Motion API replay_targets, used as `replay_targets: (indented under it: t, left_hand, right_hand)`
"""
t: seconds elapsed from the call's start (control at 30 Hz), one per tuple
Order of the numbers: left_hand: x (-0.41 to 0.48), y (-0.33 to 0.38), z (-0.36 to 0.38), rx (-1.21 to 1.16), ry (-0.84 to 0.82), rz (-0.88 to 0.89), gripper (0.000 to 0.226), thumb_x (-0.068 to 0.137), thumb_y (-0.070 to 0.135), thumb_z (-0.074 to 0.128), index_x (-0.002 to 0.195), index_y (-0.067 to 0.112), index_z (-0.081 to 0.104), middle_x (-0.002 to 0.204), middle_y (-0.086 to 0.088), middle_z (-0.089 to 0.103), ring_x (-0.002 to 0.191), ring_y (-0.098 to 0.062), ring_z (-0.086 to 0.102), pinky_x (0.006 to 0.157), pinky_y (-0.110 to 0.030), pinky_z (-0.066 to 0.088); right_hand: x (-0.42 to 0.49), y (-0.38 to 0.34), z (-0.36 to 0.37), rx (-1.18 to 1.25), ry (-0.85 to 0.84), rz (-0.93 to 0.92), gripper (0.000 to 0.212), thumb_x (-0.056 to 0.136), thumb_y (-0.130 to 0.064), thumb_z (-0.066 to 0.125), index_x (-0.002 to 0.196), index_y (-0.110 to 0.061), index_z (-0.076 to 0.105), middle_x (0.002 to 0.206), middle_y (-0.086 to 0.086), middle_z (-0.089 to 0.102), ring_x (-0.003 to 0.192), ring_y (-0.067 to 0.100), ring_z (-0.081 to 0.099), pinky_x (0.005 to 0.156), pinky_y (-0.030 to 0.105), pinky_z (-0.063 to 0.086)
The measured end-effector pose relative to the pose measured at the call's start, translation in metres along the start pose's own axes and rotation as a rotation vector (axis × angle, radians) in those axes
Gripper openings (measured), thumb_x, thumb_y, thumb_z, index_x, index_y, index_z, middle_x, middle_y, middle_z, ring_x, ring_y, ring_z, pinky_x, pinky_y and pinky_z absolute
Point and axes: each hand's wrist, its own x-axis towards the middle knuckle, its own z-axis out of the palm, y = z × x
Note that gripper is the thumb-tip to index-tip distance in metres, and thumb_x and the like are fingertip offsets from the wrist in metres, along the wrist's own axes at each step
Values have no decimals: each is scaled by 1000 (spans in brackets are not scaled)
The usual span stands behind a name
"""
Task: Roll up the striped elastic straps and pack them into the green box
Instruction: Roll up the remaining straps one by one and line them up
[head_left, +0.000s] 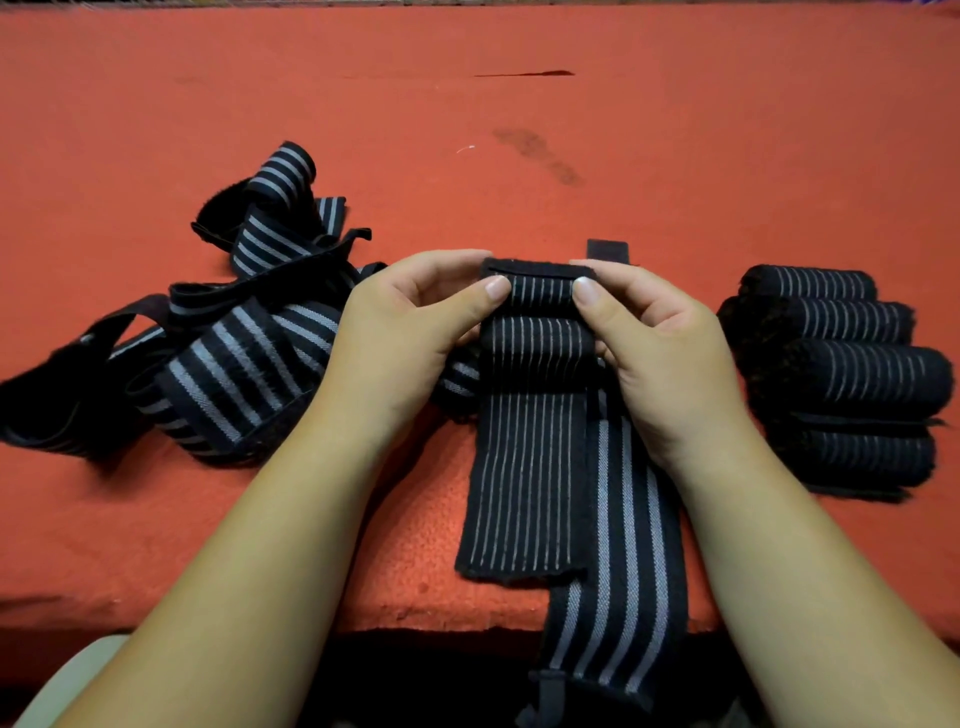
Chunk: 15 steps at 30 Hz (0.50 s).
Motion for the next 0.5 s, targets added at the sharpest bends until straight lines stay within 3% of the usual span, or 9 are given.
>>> replay_targets:
  t: [0.07, 0.13, 0.2, 0.33, 0.4, 0.5]
  left_hand:
    - [0, 0, 0, 23, -24, -9, 23, 97, 17, 80, 120, 12, 80, 111, -6, 83, 102, -21, 79, 92, -41, 63]
    - [0, -1, 0, 74, -45, -5, 21, 99, 17, 78, 119, 13, 80, 107, -9, 83, 85, -13, 75, 77, -32, 58]
    - [0, -1, -1, 72, -47, 4, 21, 99, 14, 77, 119, 13, 78, 106, -13, 82, 80, -11, 72, 73, -27, 55]
    - [-1, 0, -3, 27, -71, 29, 25, 98, 6, 76, 122, 13, 74, 109, -13, 82, 100, -25, 79, 84, -36, 61]
    - [-2, 1, -2, 11, -92, 24, 27, 98, 4, 75, 123, 13, 74, 111, -11, 82, 107, -29, 79, 92, -41, 62]
    - [-3, 3, 0, 20, -79, 9, 26, 98, 9, 77, 124, 14, 76, 112, -13, 81, 111, -31, 78, 100, -48, 62]
  right_hand:
    - [0, 1, -1, 0, 10, -23, 21, 102, -18, 72, 123, -20, 78, 119, 3, 80, 112, 23, 76, 97, 44, 60]
    - [0, 1, 0, 7, 19, -37, 23, 102, -15, 72, 124, -20, 77, 120, 2, 79, 112, 21, 76, 95, 40, 61]
    - [0, 0, 0, 14, 14, -21, 24, 102, -17, 73, 125, -22, 77, 119, 0, 79, 108, 17, 76, 90, 34, 61]
    - [-1, -2, 1, -32, 9, -11, 22, 104, -27, 70, 125, -25, 77, 102, -13, 77, 81, -5, 66, 75, 15, 51]
    - [-1, -2, 1, -40, 18, -13, 22, 104, -24, 70, 125, -24, 77, 104, -9, 78, 80, -2, 66, 75, 18, 52]
    - [0, -1, 1, -26, 29, -38, 23, 103, -20, 72, 125, -25, 77, 115, 3, 79, 98, 18, 75, 89, 38, 60]
